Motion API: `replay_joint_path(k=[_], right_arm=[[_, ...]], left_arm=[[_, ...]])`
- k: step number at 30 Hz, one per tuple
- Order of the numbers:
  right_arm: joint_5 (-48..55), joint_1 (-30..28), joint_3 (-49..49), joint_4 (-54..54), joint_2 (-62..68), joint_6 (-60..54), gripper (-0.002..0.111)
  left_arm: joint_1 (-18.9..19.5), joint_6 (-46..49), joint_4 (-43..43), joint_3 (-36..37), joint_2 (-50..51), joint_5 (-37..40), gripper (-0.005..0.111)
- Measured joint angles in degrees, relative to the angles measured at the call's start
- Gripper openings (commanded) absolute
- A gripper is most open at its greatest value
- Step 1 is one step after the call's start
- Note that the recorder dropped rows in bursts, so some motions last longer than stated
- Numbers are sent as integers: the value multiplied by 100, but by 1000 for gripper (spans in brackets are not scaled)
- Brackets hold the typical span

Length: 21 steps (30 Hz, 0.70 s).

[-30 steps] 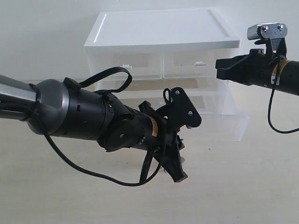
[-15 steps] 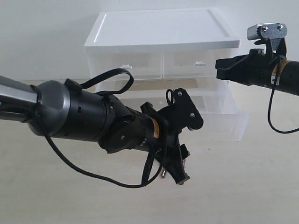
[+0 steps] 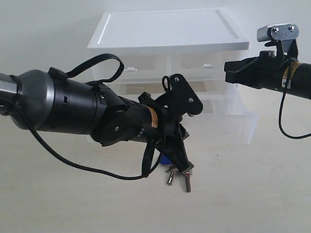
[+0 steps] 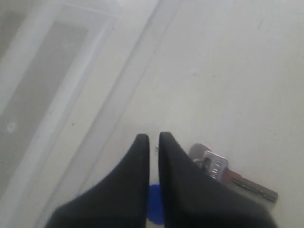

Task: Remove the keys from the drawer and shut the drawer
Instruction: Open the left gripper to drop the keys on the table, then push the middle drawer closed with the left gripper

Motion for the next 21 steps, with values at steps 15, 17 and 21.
replay_joint_path(k=[15,17,21], right_arm=[[0,0,0,0,0,0,0],[0,0,0,0,0,0,0],[34,0,0,0,0,0,0]], left_arm=[[558,30,132,72,380,-1586,4],[613,43,158,12,470,-1737,4],[930,66,38,-488,692,-1902,4]])
